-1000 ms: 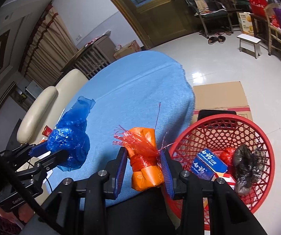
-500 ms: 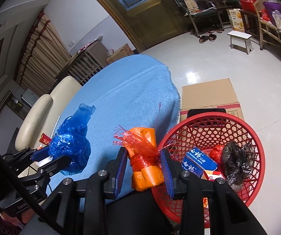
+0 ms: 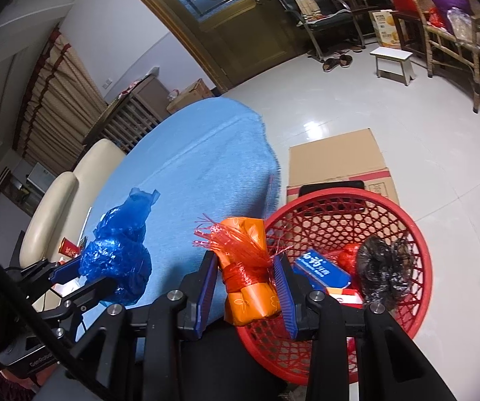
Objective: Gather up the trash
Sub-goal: 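Carry the blue bag and orange mesh bag over the red basket with both tools, then open both tools to drop the bags into the red basket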
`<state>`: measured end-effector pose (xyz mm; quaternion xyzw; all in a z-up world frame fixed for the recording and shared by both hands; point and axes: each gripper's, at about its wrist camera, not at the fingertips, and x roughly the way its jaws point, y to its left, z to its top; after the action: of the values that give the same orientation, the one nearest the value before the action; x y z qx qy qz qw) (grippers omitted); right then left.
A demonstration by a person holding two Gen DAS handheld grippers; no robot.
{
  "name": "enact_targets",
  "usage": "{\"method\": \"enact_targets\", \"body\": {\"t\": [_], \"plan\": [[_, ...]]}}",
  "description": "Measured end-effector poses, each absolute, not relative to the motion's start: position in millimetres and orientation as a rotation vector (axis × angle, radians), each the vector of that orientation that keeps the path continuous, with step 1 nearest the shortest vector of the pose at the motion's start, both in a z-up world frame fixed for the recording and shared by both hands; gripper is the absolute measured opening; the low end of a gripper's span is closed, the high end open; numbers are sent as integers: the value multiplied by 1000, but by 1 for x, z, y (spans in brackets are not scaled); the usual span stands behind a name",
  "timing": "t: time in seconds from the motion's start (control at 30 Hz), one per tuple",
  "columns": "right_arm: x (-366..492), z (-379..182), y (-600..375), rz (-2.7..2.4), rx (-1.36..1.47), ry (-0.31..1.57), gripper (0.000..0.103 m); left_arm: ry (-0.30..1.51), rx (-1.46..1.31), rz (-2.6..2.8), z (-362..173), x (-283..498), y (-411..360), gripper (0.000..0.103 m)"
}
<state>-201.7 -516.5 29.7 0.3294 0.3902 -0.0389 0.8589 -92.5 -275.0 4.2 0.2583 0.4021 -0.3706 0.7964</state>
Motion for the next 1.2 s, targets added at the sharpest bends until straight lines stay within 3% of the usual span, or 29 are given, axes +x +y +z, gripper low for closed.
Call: {"method": "enact_targets", "body": {"t": [0.8,1.2], "plan": [[-227,22,-551,-174,735,836,37,895,613,-921,-11,-105,-321,45],[-231,15,-562,-217,757,853,39,1014,515,-1033,-31,-96,-331,48]]}}
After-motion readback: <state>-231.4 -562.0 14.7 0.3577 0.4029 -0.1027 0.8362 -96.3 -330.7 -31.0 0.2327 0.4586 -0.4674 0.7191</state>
